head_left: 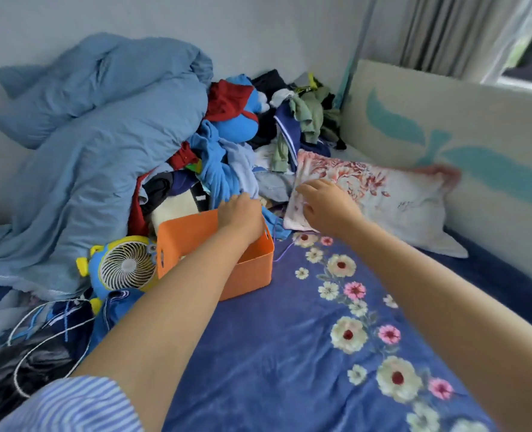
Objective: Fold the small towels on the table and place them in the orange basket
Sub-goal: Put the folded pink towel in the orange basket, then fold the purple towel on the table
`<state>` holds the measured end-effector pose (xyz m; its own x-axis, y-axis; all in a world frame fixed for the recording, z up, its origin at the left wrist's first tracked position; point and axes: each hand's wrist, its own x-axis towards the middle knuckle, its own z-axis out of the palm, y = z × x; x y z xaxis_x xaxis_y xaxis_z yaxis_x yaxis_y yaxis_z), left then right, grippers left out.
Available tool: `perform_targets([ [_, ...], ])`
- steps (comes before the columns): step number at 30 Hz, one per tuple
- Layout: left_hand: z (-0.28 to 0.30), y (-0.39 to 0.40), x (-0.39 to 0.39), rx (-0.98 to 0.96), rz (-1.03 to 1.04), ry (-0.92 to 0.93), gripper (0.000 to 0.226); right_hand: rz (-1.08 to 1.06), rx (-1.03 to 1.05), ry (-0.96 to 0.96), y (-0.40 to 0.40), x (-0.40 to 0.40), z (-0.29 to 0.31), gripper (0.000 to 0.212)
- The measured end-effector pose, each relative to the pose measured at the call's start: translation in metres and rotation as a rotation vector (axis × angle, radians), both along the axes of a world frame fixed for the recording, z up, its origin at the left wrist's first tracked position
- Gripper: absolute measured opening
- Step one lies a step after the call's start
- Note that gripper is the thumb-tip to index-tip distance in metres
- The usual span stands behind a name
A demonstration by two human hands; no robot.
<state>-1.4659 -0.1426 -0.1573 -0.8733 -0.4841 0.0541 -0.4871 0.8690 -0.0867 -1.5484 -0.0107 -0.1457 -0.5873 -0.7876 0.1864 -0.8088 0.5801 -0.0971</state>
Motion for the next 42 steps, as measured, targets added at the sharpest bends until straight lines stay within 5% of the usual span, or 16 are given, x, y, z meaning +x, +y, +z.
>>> perform_targets([
  [10, 0.026, 0.244, -0.018, 0.041, -0.541, 0.03, 0.037, -0.551, -0.066, -0.002, 0.271, 0.072, 0.003, 0.046],
  [21, 0.047, 0.609, 0.002, 0.048, -1.16, 0.106, 0.032, -1.164, -0.003, 0.048, 0.604, 0.174, 0.035, 0.046],
  [29, 0.049, 0.841, 0.044, 0.079, -1.402, 0.094, 0.034, -1.399, -0.054, 0.03, 0.815, 0.244, 0.037, 0.046],
  [42, 0.025, 1.072, 0.047, 0.112, -1.658, 0.014, 0.03, -1.686, -0.177, -0.001, 1.035, 0.286, 0.001, 0.043],
])
